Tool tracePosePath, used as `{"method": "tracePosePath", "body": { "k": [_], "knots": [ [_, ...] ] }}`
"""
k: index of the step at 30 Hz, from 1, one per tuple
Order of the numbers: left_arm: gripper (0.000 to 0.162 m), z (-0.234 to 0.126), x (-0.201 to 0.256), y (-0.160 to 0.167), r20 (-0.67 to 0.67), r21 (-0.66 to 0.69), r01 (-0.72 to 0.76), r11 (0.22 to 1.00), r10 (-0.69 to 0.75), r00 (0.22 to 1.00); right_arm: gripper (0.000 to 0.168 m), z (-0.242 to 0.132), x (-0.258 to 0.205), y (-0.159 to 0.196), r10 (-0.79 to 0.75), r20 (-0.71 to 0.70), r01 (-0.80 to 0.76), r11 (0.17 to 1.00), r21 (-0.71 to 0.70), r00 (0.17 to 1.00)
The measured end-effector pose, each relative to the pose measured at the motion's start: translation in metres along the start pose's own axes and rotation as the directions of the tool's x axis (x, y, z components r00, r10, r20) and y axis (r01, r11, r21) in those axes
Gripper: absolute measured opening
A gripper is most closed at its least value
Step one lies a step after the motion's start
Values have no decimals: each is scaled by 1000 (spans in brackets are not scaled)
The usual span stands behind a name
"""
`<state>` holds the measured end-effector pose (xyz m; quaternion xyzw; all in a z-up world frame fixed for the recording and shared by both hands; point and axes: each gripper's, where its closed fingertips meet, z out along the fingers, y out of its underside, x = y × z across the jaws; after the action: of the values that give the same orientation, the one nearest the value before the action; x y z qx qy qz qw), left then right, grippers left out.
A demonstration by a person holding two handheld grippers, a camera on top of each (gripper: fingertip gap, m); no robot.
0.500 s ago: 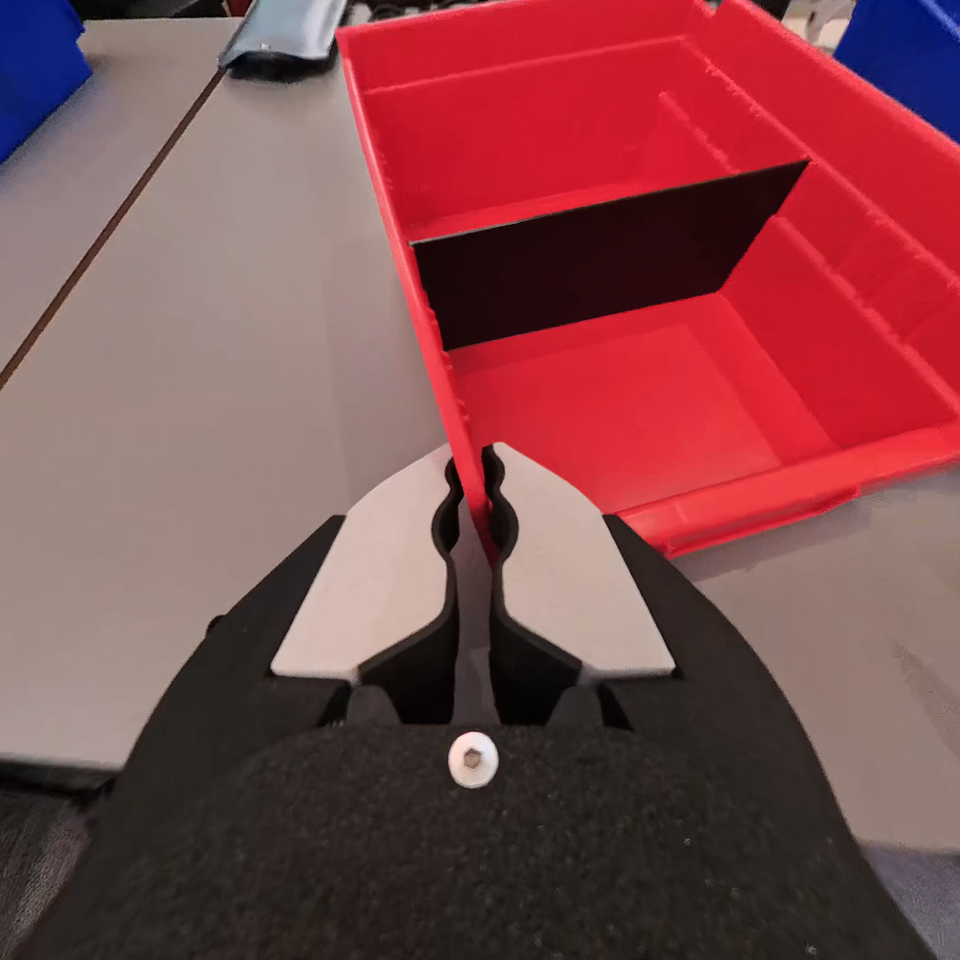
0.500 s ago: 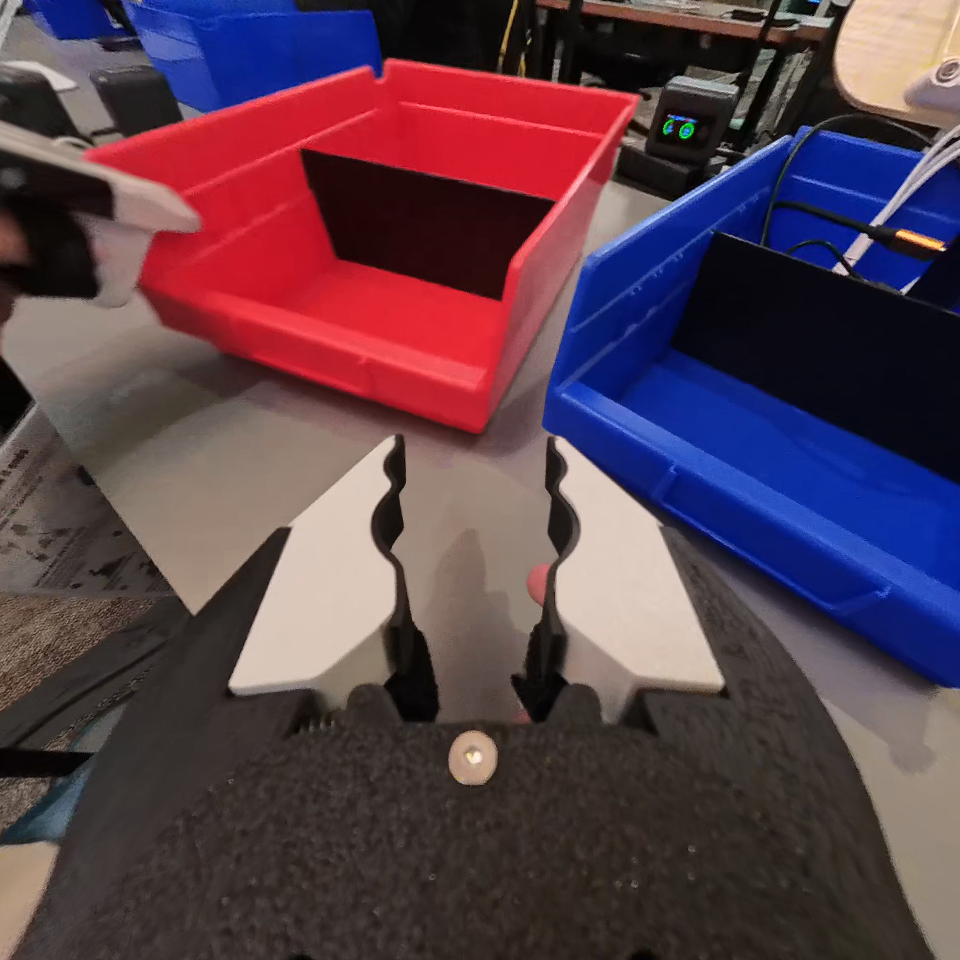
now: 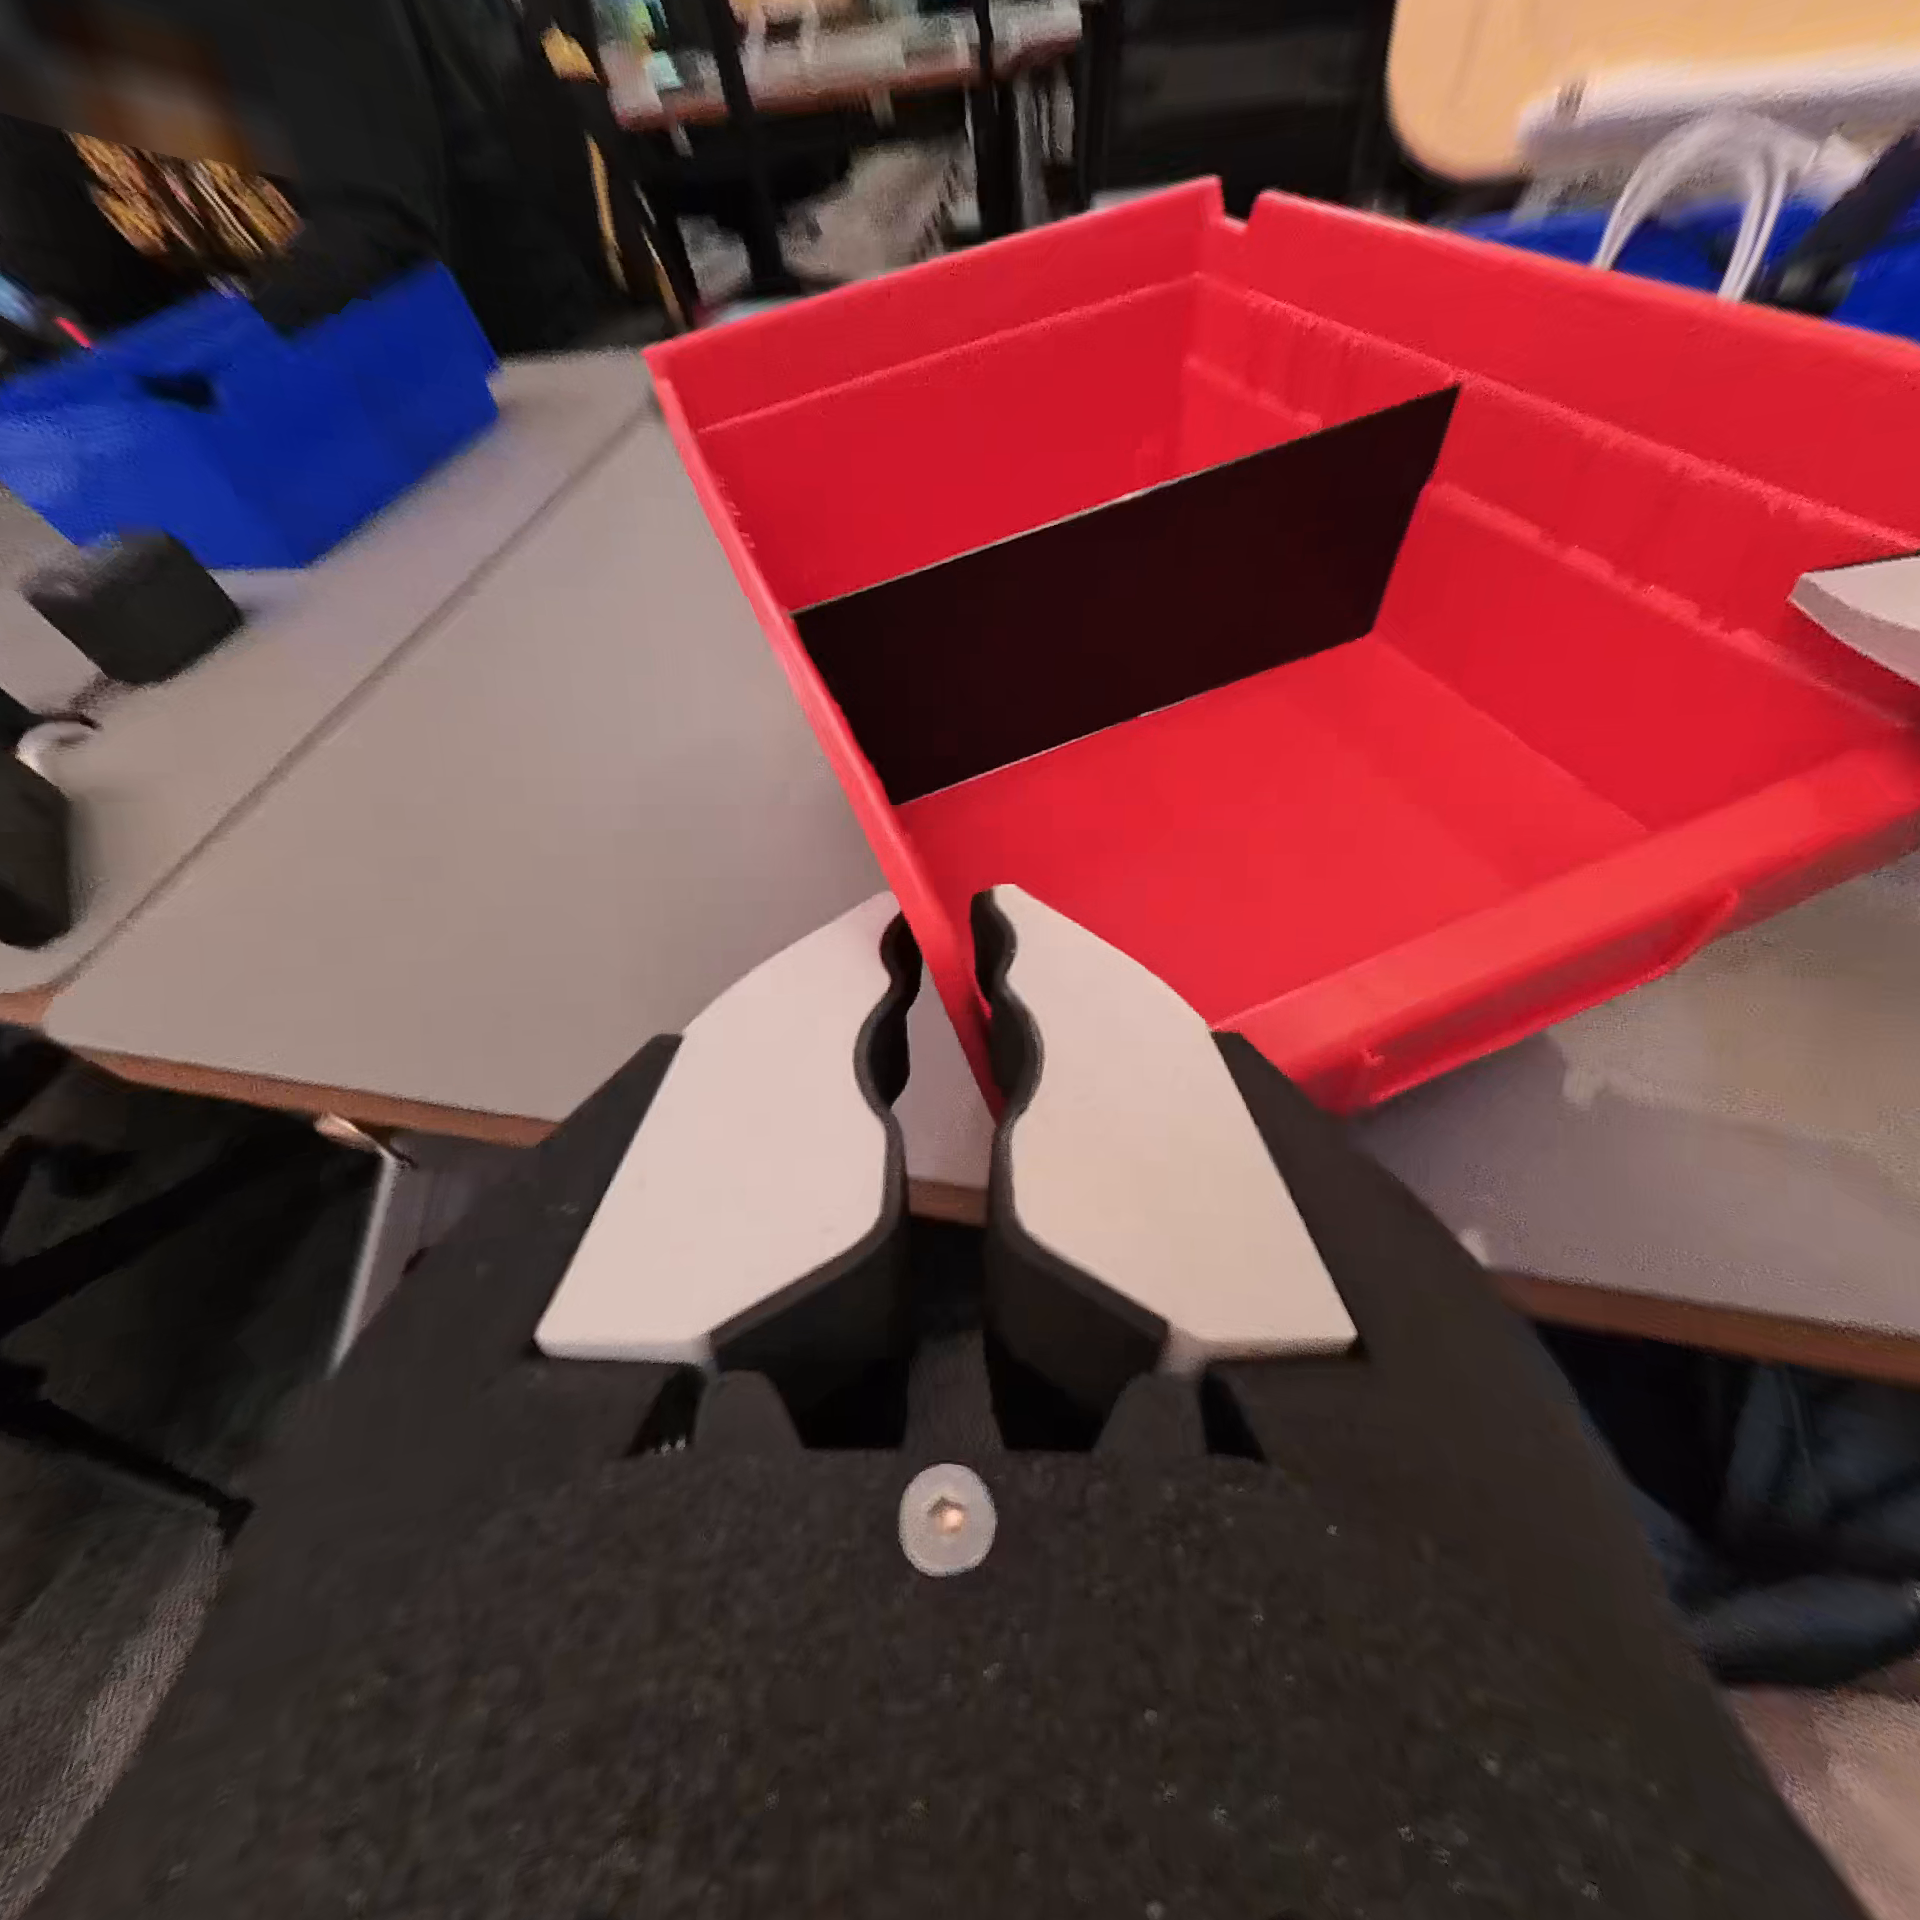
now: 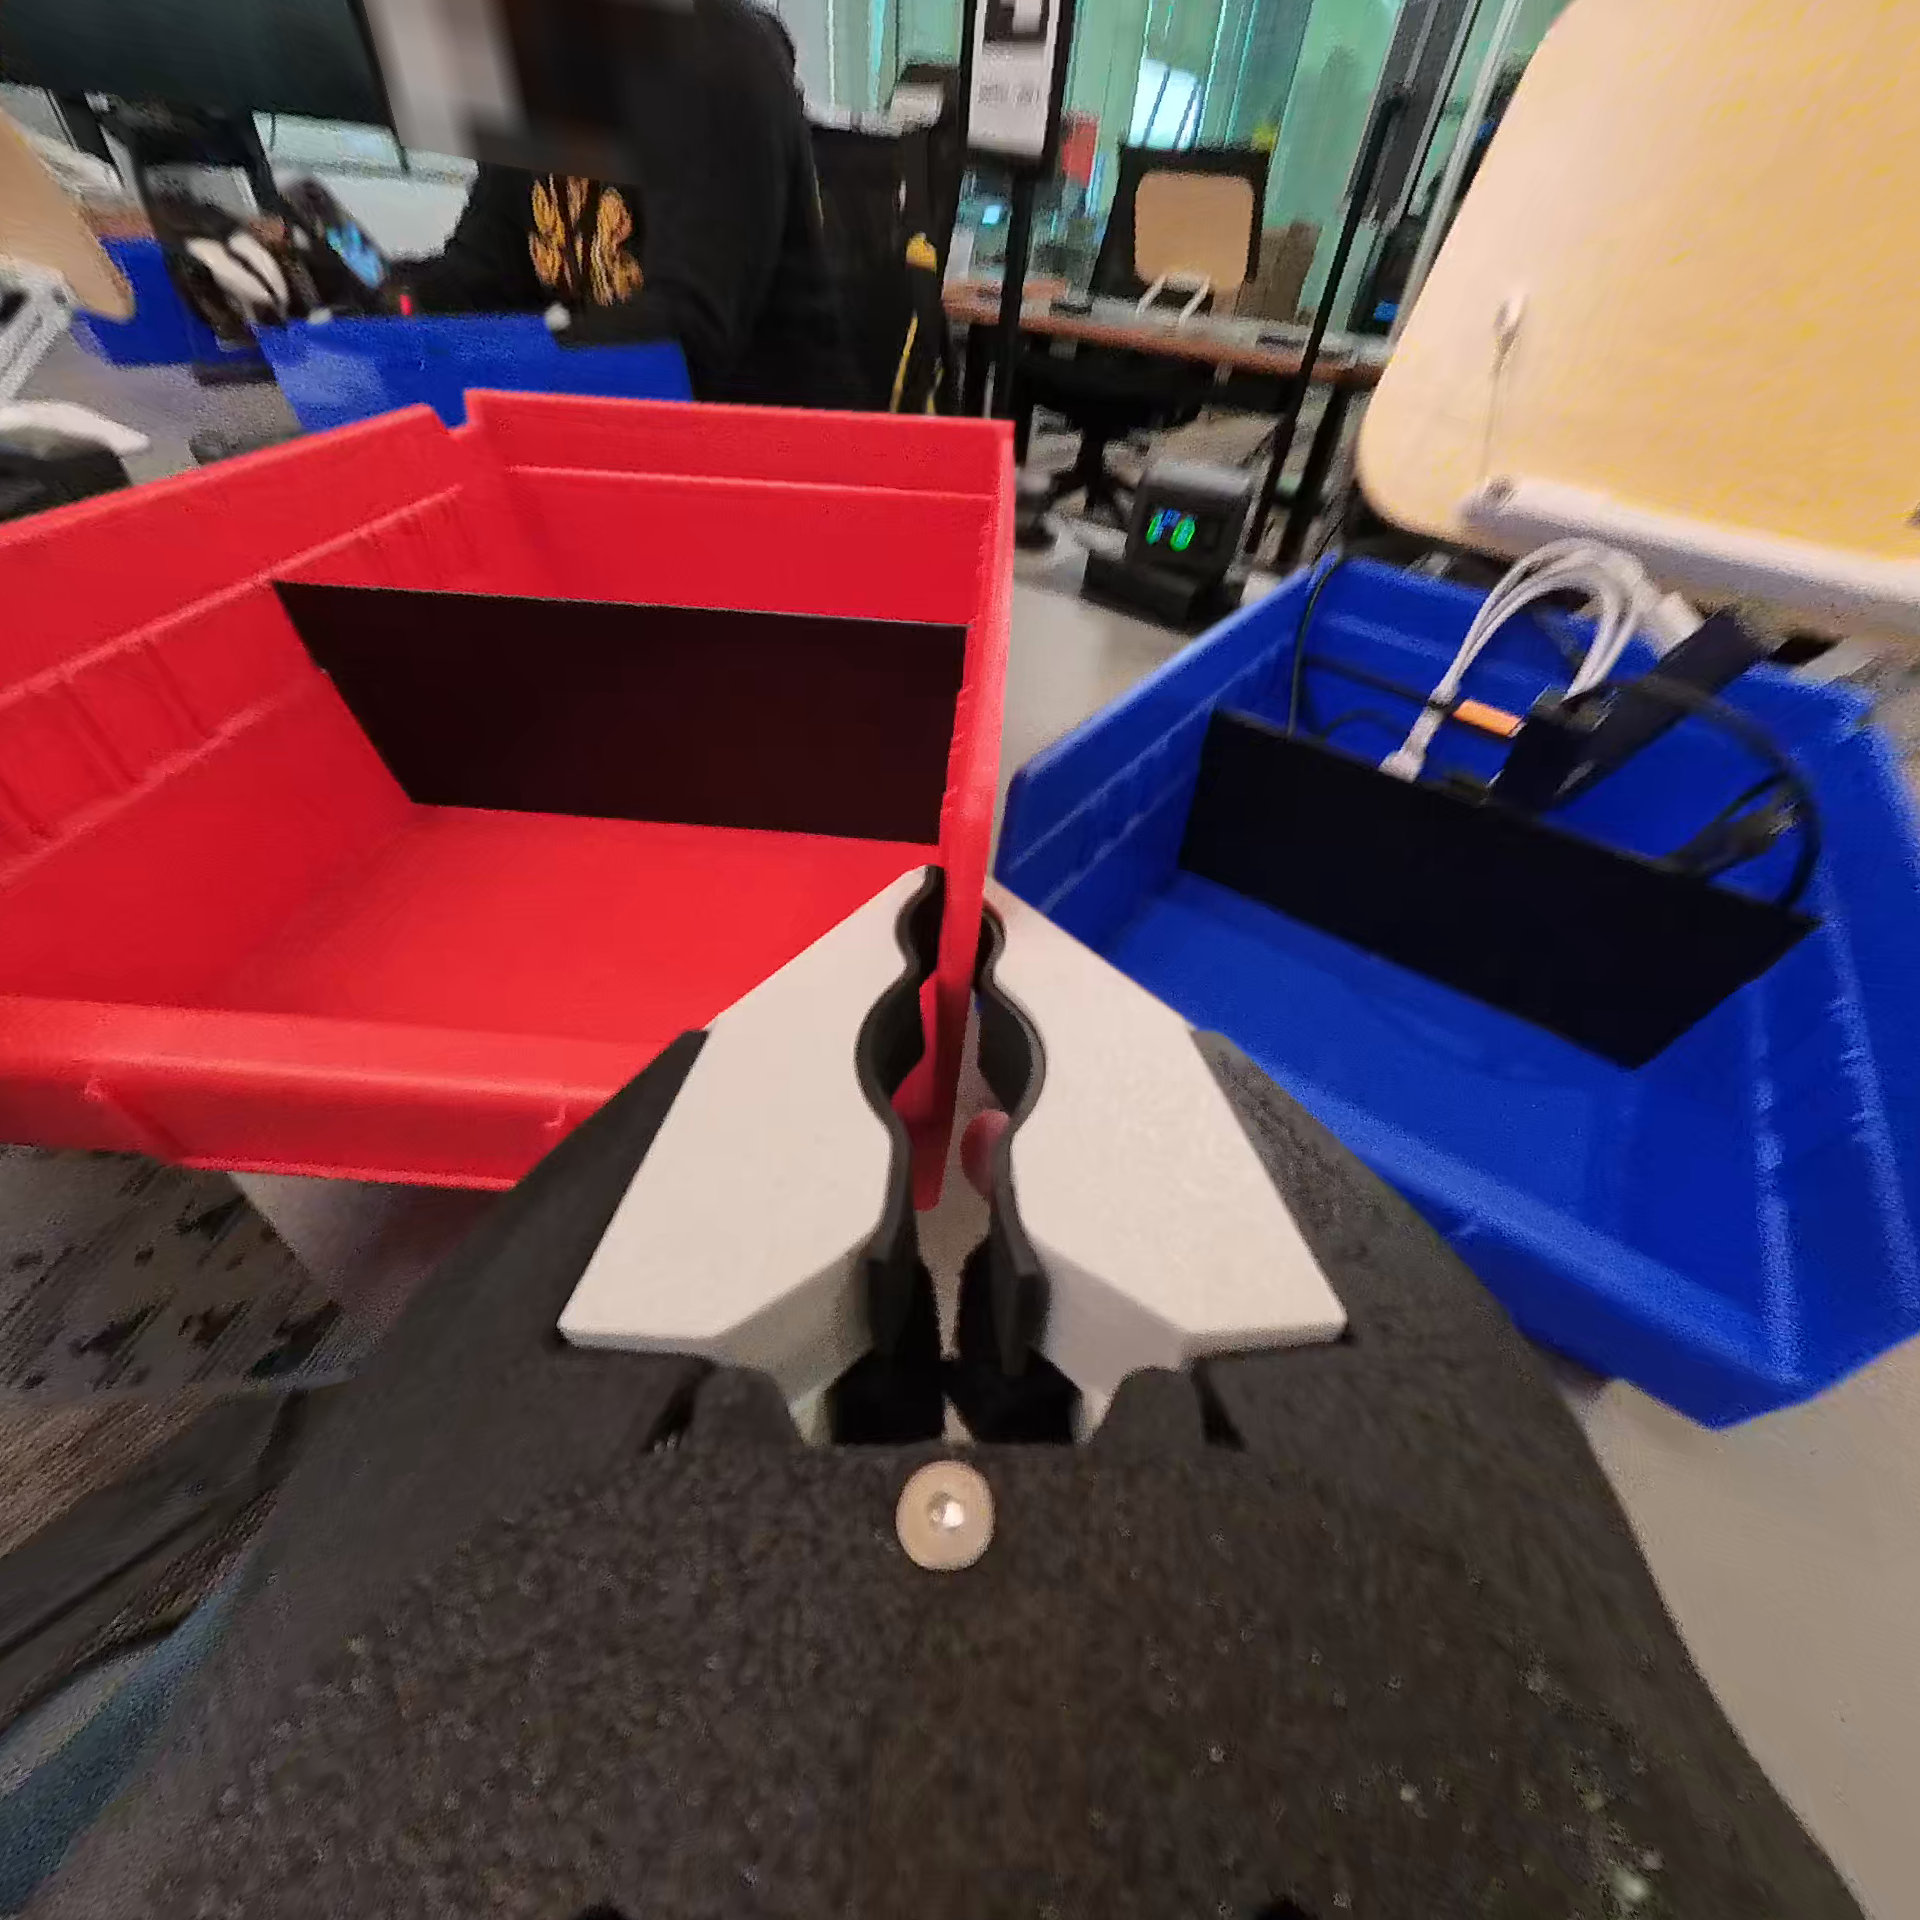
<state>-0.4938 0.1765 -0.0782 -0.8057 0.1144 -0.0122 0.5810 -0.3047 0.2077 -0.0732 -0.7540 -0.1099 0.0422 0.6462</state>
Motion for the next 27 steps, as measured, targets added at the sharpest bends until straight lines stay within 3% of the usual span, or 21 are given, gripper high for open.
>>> {"method": "tracePosePath", "body": {
  "k": [1, 5, 8, 13, 16, 20, 24, 27],
  "knots": [
    [9, -6, 1, -13, 18, 50, -9, 999, 9, 1000, 1, -6, 4, -13, -6, -15, 7, 999, 41, 1000],
    [8, -24, 23, -80, 1, 268, -23, 963, 24, 1000, 2, -36, 37, -76, -19, -99, 40, 976, 215, 995],
    [8, -17, 68, -129, -89, 364, -19, 931, 56, 994, 1, -61, 92, -113, 10, -214, 50, 961, 271, 977],
    [6, 17, 190, -188, -218, 423, 30, 906, 70, 974, 2, -103, 221, -122, 35, -434, 66, 975, 214, 900],
    [6, 48, 287, -193, -327, 372, 37, 928, 93, 940, 1, -133, 307, -95, 56, -521, 24, 989, 146, 851],
    [5, 77, 405, -160, -404, 276, -29, 961, 144, 903, 1, -172, 401, -23, 51, -625, -49, 999, 21, 779],
    [5, 91, 476, -117, -426, 210, -102, 972, 185, 885, 1, -193, 450, 51, 164, -663, -219, 976, 0, 731],
    [4, 101, 502, -90, -444, 176, -144, 974, 209, 871, 1, -198, 465, 91, 161, -657, -278, 958, -76, 736]
  ]
}}
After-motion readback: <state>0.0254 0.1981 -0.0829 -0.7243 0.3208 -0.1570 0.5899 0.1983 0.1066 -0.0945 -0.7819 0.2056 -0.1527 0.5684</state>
